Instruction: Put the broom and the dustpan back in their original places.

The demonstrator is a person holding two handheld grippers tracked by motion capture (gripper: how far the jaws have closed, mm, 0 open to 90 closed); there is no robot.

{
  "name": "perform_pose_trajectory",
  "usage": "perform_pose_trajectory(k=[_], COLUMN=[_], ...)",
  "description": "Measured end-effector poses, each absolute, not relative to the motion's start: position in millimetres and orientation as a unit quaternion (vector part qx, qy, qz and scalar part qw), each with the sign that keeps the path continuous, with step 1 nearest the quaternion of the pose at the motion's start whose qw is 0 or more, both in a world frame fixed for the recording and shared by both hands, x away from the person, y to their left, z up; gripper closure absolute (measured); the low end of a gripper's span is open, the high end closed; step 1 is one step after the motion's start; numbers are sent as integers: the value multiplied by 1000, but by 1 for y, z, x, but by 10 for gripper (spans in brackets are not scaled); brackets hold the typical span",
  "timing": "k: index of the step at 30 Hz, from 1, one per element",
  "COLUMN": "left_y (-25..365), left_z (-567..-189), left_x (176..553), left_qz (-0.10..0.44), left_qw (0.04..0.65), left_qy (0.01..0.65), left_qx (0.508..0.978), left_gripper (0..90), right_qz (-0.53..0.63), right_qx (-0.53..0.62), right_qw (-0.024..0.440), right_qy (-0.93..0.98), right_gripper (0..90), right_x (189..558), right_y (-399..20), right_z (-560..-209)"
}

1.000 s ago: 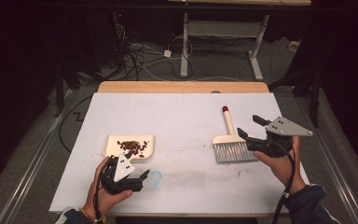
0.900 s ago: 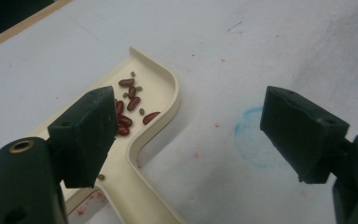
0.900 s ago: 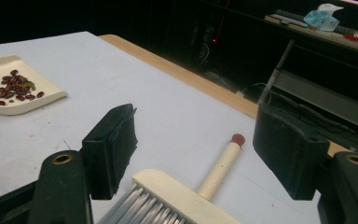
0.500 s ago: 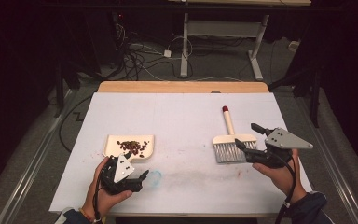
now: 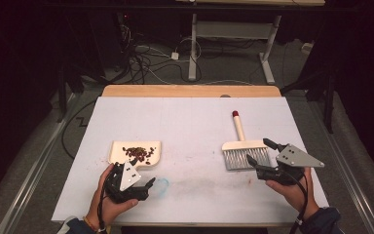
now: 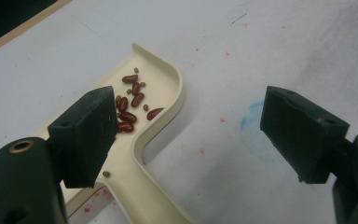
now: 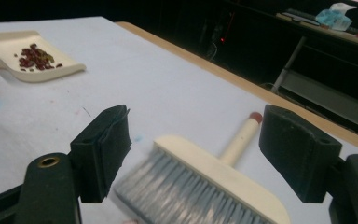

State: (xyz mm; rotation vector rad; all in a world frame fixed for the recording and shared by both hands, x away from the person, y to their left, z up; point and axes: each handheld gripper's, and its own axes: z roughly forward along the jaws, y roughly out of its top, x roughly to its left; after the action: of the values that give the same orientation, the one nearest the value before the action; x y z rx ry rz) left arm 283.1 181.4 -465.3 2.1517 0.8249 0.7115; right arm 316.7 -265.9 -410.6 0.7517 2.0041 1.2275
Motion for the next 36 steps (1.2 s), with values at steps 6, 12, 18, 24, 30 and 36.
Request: perform_pose_trajectory(k=[6, 12, 18, 24, 30, 36], left_y=[183, 187, 191, 192, 190, 190], left_z=[-465, -465, -465, -465, -464, -465], left_x=[284, 286, 288, 287, 283, 282], left_qz=[277, 278, 284, 288, 290, 293], left_qw=[363, 368, 370, 369, 362, 362], left_qy=[319, 323, 322, 324, 321, 319], left_qx=[830, 826, 824, 822, 826, 825], left_gripper=[186, 186, 186, 186, 186, 186], right_qz=[454, 443, 430, 423, 428, 428], right_qx=[298, 310, 315, 312, 303, 298], right_qw=[336, 343, 338, 334, 336, 338], right_qy=[769, 768, 776, 782, 782, 783], right_gripper=[255, 254, 252, 250, 250, 250], right_x=[313, 308, 298, 291, 290, 286], right_y=[-275, -285, -292, -293, -292, -288], right_z=[-422, -431, -444, -450, -449, -448])
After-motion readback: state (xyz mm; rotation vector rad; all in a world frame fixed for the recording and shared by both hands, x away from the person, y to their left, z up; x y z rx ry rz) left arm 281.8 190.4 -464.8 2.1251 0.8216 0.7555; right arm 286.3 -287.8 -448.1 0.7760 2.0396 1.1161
